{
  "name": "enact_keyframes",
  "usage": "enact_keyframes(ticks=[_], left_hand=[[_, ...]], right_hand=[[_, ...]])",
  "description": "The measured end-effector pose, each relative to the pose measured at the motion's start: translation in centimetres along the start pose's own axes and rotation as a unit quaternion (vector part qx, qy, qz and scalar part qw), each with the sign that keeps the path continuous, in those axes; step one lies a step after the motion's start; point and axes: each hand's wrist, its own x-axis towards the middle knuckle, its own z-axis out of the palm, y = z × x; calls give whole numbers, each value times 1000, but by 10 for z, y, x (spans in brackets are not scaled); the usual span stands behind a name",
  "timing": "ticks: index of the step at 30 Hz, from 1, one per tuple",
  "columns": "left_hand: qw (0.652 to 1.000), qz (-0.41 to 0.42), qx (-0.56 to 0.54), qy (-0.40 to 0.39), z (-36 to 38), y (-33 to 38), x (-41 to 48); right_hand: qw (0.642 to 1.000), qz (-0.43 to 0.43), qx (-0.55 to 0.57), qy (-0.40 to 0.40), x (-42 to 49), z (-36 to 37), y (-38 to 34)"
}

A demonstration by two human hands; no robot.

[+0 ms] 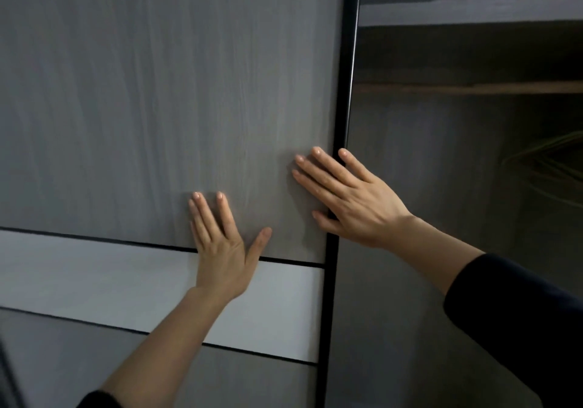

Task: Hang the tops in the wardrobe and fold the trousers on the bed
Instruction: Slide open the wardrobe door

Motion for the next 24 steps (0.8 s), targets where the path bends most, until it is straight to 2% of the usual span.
enact_keyframes(ticks=[5, 11, 14, 16, 18, 21, 24], left_hand=[[999, -19, 20, -30, -16, -36, 9], [988, -101, -48, -108, -42, -38, 17], [983, -105, -86, -124, -58, -30, 18], [986, -71, -117, -95, -67, -18, 17], [991, 8, -133, -29, -72, 5, 17], [979, 128, -149, 52, -66, 56, 24], [960, 213, -179, 42, -44, 114, 36]], right_hand=[[1000, -9, 6, 9, 32, 12, -28], [999, -28, -18, -6, 59, 13, -47], [999, -27, 23, 5, 60, 10, -51], [997, 7, 72, 17, 49, 8, -49], [992, 58, 115, 13, 28, 6, -39], [980, 137, 140, -37, -10, 4, -9], [962, 214, 129, -111, -50, 2, 31]])
